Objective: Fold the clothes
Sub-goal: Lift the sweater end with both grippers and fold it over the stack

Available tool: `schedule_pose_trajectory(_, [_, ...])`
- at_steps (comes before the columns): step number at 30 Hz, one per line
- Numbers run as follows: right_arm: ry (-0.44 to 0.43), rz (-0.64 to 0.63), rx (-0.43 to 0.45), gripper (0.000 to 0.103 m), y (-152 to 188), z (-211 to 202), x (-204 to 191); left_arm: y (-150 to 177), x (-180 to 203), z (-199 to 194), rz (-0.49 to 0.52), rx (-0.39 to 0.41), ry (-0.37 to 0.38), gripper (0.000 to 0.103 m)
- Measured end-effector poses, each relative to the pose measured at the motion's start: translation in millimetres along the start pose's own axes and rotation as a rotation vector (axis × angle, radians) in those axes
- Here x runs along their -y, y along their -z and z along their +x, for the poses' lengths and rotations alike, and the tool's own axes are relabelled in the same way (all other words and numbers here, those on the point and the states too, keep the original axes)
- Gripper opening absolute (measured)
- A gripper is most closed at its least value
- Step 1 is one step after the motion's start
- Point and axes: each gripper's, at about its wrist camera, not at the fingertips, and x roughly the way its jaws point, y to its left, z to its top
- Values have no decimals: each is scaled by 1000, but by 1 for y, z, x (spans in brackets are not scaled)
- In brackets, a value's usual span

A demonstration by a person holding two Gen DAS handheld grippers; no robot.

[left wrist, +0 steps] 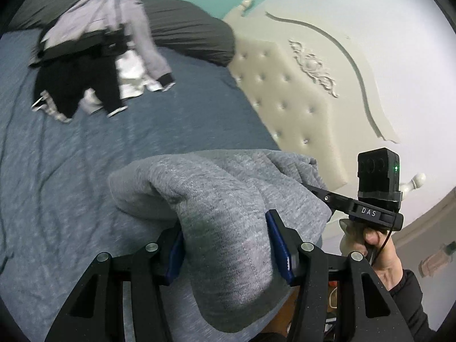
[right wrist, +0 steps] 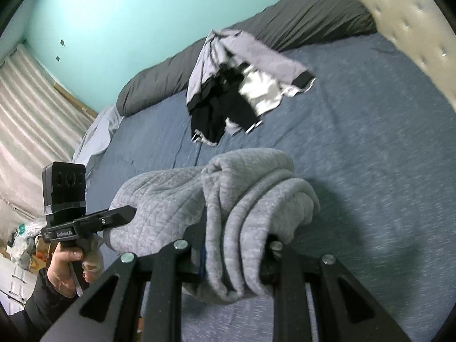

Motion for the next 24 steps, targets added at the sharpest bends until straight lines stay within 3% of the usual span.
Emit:
schedule_pose_trajectory(13, [115, 17, 79, 21, -42, -93, 97, -67, 101, 120, 89, -56, 60, 57])
schedule_pose_trajectory(20, [144, 33, 146, 21, -67, -139, 156, -100, 154, 183, 148, -62, 69, 57])
schedule_pose_trajectory(24, [161, 34, 200, 21, -88, -170, 182, -116, 185, 209, 192, -23, 83, 57])
